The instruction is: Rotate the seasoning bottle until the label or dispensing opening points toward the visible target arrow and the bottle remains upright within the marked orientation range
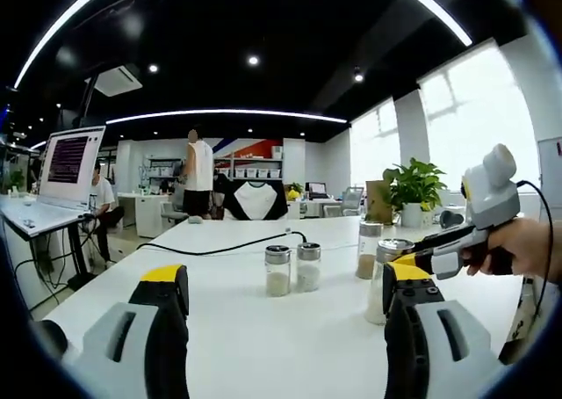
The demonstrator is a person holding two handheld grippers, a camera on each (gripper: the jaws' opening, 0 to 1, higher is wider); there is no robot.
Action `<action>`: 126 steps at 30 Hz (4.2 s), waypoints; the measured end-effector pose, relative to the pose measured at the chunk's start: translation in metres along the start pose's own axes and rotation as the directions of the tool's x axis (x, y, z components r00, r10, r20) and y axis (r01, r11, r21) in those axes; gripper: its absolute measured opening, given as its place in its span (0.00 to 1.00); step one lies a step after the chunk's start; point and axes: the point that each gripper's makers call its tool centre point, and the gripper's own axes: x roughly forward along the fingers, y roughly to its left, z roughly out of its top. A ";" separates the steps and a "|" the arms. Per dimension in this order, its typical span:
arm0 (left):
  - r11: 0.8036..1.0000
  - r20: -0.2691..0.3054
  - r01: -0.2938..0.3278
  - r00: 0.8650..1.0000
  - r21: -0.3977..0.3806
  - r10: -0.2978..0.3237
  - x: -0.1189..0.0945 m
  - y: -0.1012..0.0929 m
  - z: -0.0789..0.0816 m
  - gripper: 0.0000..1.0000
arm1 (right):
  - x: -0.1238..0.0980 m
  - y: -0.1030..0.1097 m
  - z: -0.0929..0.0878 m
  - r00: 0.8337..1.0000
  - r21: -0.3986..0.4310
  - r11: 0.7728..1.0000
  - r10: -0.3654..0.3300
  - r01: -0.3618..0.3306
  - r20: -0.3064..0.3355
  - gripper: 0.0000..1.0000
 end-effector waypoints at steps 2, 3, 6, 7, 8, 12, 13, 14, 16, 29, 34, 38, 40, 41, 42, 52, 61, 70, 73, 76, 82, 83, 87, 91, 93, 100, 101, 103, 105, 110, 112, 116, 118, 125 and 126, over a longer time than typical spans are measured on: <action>1.000 -0.006 -0.002 1.000 0.004 0.002 0.000 0.000 -0.001 0.97 | 0.000 0.001 0.000 1.000 -0.005 1.000 0.005 -0.005 -0.003 0.35; 1.000 -0.008 -0.001 1.000 0.001 0.001 0.000 0.000 -0.002 0.97 | 0.000 0.001 0.000 1.000 -0.006 1.000 0.008 -0.008 -0.003 0.35; 1.000 -0.010 0.000 1.000 0.002 0.000 0.000 -0.001 -0.002 0.97 | -0.001 0.002 -0.001 1.000 -0.006 1.000 0.024 -0.024 0.005 0.35; 1.000 -0.011 0.001 1.000 0.005 -0.001 0.000 -0.001 -0.002 0.97 | -0.001 0.002 -0.001 1.000 -0.009 1.000 0.027 -0.027 0.007 0.35; 1.000 -0.010 0.000 1.000 0.006 0.000 0.000 0.000 -0.002 0.97 | -0.001 0.002 -0.001 0.999 -0.010 0.999 0.031 -0.031 0.009 0.35; 1.000 -0.012 -0.016 1.000 -0.004 0.016 -0.002 0.004 -0.002 0.99 | -0.002 0.002 -0.001 0.998 -0.012 0.998 0.054 -0.054 0.015 0.35; 1.000 -0.013 -0.015 1.000 -0.007 0.015 -0.002 0.005 -0.003 1.00 | -0.002 0.002 -0.001 0.998 -0.011 0.998 0.061 -0.061 0.015 0.35; 1.000 -0.013 -0.008 1.000 -0.010 0.008 -0.002 0.004 -0.003 0.99 | -0.002 0.002 -0.001 0.997 -0.011 0.998 0.069 -0.069 0.015 0.35; 1.000 -0.015 -0.009 1.000 -0.013 0.008 -0.002 0.005 -0.003 1.00 | -0.001 0.002 -0.001 0.997 -0.011 0.997 0.078 -0.078 0.015 0.35; 1.000 -0.033 -0.001 0.999 -0.023 0.001 -0.001 0.000 -0.006 1.00 | 0.004 -0.004 0.000 0.989 -0.008 0.989 0.148 -0.148 0.017 0.35; 1.000 -0.023 -0.005 1.000 -0.017 0.004 -0.001 0.001 -0.002 1.00 | 0.006 -0.004 0.000 0.982 -0.013 0.982 0.187 -0.187 0.016 0.35; 1.000 -0.017 -0.002 1.000 -0.019 0.002 -0.001 0.001 0.001 1.00 | 0.007 -0.005 -0.001 0.975 -0.001 0.975 0.222 -0.223 0.019 0.35; 1.000 -0.017 -0.003 1.000 -0.018 0.003 -0.001 0.002 0.002 1.00 | 0.007 -0.004 -0.002 0.971 0.003 0.971 0.239 -0.239 0.024 0.35; 1.000 -0.015 -0.004 1.000 -0.016 0.003 -0.001 0.002 0.002 1.00 | 0.007 -0.004 -0.002 0.969 0.006 0.969 0.247 -0.248 0.026 0.35; 1.000 -0.015 -0.003 1.000 -0.015 0.003 -0.002 0.002 0.002 1.00 | 0.007 -0.004 -0.002 0.967 0.005 0.967 0.253 -0.253 0.027 0.35; 1.000 -0.014 0.007 1.000 -0.023 -0.007 0.000 0.000 0.003 1.00 | 0.003 0.002 -0.004 0.936 -0.046 0.936 0.351 -0.349 0.034 0.35; 1.000 -0.027 0.009 1.000 -0.018 -0.010 0.002 0.000 -0.001 1.00 | 0.003 0.004 -0.004 0.919 -0.069 0.918 0.394 -0.391 0.028 0.35; 1.000 -0.026 0.002 1.000 -0.023 -0.002 0.001 0.002 0.000 1.00 | 0.004 0.004 -0.004 0.911 -0.072 0.910 0.412 -0.409 0.027 0.35; 1.000 -0.030 0.004 1.000 -0.031 -0.005 0.001 0.001 -0.001 1.00 | 0.005 0.003 -0.004 0.911 -0.075 0.909 0.412 -0.410 0.025 0.35; 1.000 -0.039 0.009 0.999 -0.030 -0.010 0.002 0.000 -0.003 1.00 | 0.005 0.003 -0.004 0.911 -0.074 0.910 0.412 -0.409 0.032 0.35; 0.999 -0.028 0.019 0.999 -0.044 -0.020 0.002 -0.002 -0.002 1.00 | 0.000 0.002 0.003 0.911 -0.099 0.916 0.398 -0.388 0.109 0.39; 0.999 -0.029 0.017 0.999 -0.044 -0.018 0.003 -0.001 -0.002 1.00 | -0.001 0.002 0.004 0.910 -0.092 0.916 0.399 -0.390 0.114 0.42; 0.998 -0.031 0.013 0.999 -0.053 -0.015 0.003 0.000 -0.003 1.00 | -0.001 -0.001 -0.001 0.928 -0.053 0.932 0.363 -0.360 0.088 0.46; 0.999 -0.033 0.011 0.999 -0.052 -0.013 0.003 0.001 -0.004 1.00 | -0.004 0.001 0.003 0.928 -0.008 0.937 0.345 -0.348 0.141 0.49; 0.999 -0.035 0.011 0.999 -0.052 -0.013 0.003 0.001 -0.004 1.00 | -0.005 -0.001 0.003 0.942 0.038 0.949 0.304 -0.313 0.143 0.50; 0.998 -0.033 0.001 0.999 -0.064 -0.003 0.003 0.002 -0.005 1.00 | -0.009 -0.010 0.009 0.976 0.071 0.985 0.144 -0.157 0.165 0.51; 0.997 -0.026 -0.004 1.000 -0.072 0.002 0.003 0.003 -0.003 1.00 | -0.010 -0.013 0.008 0.981 0.077 0.989 0.110 -0.124 0.162 0.51; 0.998 -0.032 0.000 0.999 -0.060 -0.002 0.004 0.003 -0.003 1.00 | -0.011 -0.017 0.008 0.984 0.088 0.994 0.053 -0.069 0.172 0.51; 0.998 -0.032 0.004 0.999 -0.063 -0.006 0.004 0.002 -0.003 1.00 | -0.010 -0.013 0.005 0.986 0.090 0.994 0.040 -0.055 0.160 0.51; 0.998 -0.035 0.009 0.999 -0.064 -0.011 0.004 -0.001 -0.003 1.00 | -0.005 -0.017 0.001 0.989 0.114 0.993 -0.037 0.020 0.146 0.51; 0.997 -0.029 0.014 0.999 -0.072 -0.016 0.004 -0.002 -0.002 1.00 | -0.003 -0.016 0.001 0.989 0.115 0.993 -0.053 0.037 0.138 0.52; 0.996 -0.032 0.019 0.999 -0.084 -0.022 0.003 -0.004 -0.003 1.00 | 0.003 -0.015 0.000 0.989 0.100 0.993 -0.079 0.067 0.127 0.53; 0.997 -0.032 0.017 0.999 -0.078 -0.020 0.003 -0.003 -0.002 1.00 | 0.006 -0.014 0.000 0.988 0.104 0.992 -0.088 0.075 0.124 0.52; 0.997 -0.028 0.021 0.999 -0.076 -0.023 0.003 -0.004 0.004 1.00 | 0.013 -0.015 -0.001 0.988 0.065 0.994 -0.095 0.087 0.125 0.52; 0.997 -0.031 0.020 0.999 -0.077 -0.023 0.003 -0.004 0.004 1.00 | 0.015 -0.016 -0.002 0.989 0.062 0.994 -0.099 0.093 0.112 0.51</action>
